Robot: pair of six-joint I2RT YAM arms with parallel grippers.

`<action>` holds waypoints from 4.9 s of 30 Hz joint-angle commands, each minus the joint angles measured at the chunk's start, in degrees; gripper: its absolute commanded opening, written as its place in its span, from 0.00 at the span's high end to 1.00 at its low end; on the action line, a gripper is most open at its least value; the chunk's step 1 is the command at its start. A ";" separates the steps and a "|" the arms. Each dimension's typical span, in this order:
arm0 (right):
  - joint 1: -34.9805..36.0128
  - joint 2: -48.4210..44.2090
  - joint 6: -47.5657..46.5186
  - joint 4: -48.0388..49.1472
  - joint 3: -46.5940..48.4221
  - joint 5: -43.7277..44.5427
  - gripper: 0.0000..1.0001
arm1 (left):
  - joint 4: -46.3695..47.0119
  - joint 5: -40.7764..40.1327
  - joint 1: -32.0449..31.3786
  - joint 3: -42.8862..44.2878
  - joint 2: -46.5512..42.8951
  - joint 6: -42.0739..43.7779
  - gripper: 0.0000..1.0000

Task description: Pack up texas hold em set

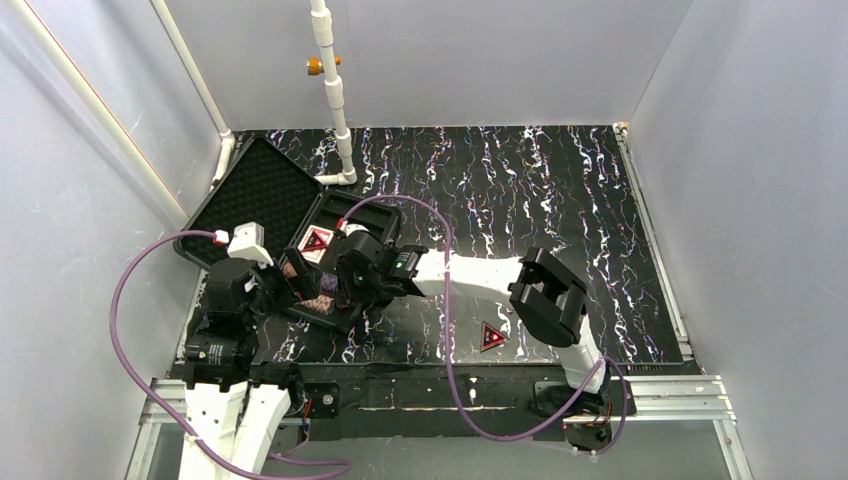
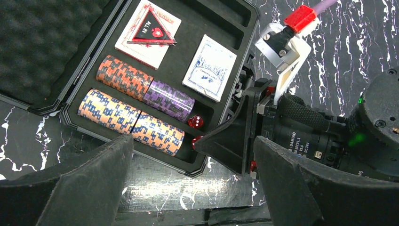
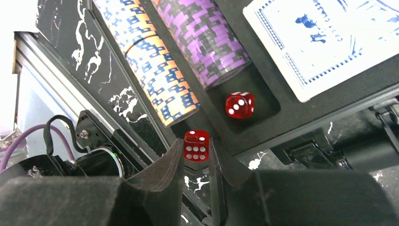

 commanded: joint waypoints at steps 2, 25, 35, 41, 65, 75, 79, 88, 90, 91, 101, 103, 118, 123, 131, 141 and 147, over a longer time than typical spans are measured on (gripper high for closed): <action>0.69 2.10 0.09 2.19 4.10 -0.54 0.98 | -0.74 -0.82 -0.01 -0.12 -0.24 0.07 0.01; 1.43 0.51 -2.00 1.61 3.00 -1.56 0.51 | -0.74 -0.98 -0.02 -0.12 -0.33 0.14 0.01; 1.60 -2.97 -4.18 1.70 1.67 0.82 0.28 | -0.74 -1.02 -0.02 -0.20 -0.09 0.19 0.01; 1.65 -7.95 -5.97 -0.88 1.12 3.01 0.05 | -0.74 -1.15 -0.01 -0.20 -0.12 0.23 0.01; 1.60 -37.20 -2.81 -15.95 -20.30 24.18 0.02 | -0.74 -1.42 -0.03 -0.29 0.66 0.23 0.01; 1.60 -50.37 7.00 -25.57 -33.00 32.56 0.02 | -0.74 -1.35 -0.01 -0.29 1.16 0.19 0.01; 1.60 -53.26 11.36 -28.50 -35.70 33.47 0.02 | -0.76 -1.33 -0.01 -0.29 1.21 0.22 0.01; 1.60 -53.17 21.01 -36.65 -40.32 33.77 0.02 | -0.74 -1.42 -0.06 -0.29 1.03 0.14 0.01; 1.60 -52.90 21.90 -36.68 -41.91 32.89 0.02 | -0.76 -1.42 -0.02 -0.29 0.97 0.14 0.01; 1.60 -52.73 22.28 -36.66 -42.47 32.62 0.02 | -0.74 -1.43 -0.01 -0.29 0.94 0.14 0.00; 1.60 -50.82 20.62 -30.16 -48.07 32.61 0.02 | -0.74 -1.42 -0.01 -0.29 0.96 0.14 0.01; 1.52 -50.24 20.49 -29.48 -48.43 32.50 0.03 | -0.74 -1.37 -0.01 -0.34 0.99 0.13 0.01; -2.96 -46.96 17.48 -23.61 -50.55 27.72 0.03 | -0.74 -1.15 -0.02 -0.29 0.80 0.23 0.01; -4.30 -47.15 16.67 -22.90 -51.13 27.13 0.02 | -0.74 -1.07 -0.01 -0.29 0.88 0.32 0.01; -5.24 -47.03 15.90 -22.14 -51.68 26.32 0.02 | -0.74 -1.07 -0.01 -0.29 0.89 0.32 0.01; -5.51 -46.05 15.84 -22.42 -51.47 25.61 0.02 | -0.74 -1.02 -0.01 -0.29 0.81 0.32 0.01; -5.52 -45.63 16.72 -22.85 -51.79 22.64 0.02 | -0.74 -0.98 -0.01 -0.29 0.89 0.32 0.01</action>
